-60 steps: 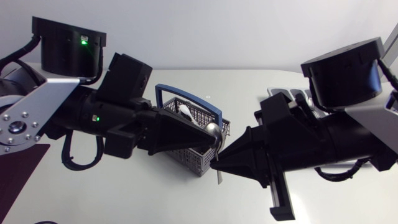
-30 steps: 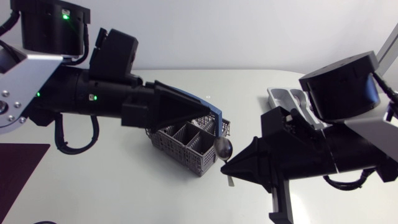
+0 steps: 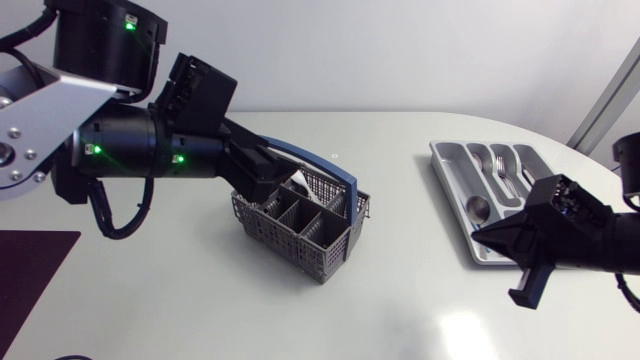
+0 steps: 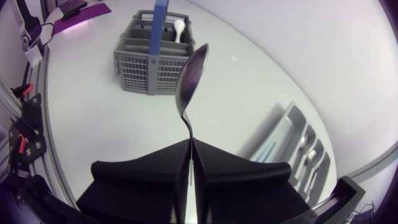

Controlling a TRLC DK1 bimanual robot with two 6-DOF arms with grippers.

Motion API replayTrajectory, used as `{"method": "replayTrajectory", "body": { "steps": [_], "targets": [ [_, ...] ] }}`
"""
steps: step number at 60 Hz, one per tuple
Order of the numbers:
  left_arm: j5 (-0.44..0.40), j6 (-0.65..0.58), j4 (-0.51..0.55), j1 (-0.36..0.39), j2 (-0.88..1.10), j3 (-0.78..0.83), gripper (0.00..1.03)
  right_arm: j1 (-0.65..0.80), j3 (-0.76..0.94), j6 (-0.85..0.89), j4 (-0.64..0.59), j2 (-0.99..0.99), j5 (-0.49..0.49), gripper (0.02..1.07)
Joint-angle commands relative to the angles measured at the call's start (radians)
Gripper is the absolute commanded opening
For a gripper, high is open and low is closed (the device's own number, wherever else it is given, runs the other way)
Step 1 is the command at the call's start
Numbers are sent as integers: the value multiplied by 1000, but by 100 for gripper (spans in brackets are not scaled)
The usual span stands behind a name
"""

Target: Unload the cutlery basket into the drawer organizer.

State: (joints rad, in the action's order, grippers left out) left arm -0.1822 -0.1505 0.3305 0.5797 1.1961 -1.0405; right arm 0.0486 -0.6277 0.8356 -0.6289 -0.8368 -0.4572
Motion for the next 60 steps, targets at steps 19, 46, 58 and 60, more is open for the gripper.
{"method": "replayTrajectory", "body": {
  "steps": [19, 46, 58, 60],
  "targets": [
    [87, -78, 12, -49, -9, 56, 83, 482, 68, 388, 238, -231, -63, 8],
    [178, -73, 30, -15, -13, 71, 84, 717, -87, 589, 538, -663, -80, 8],
    [207, -77, 38, -14, -15, 69, 86, 749, -165, 646, 604, -828, -64, 8],
    [207, -77, 38, -14, -13, 73, 86, 749, -162, 649, 637, -848, -57, 8]
  ]
}}
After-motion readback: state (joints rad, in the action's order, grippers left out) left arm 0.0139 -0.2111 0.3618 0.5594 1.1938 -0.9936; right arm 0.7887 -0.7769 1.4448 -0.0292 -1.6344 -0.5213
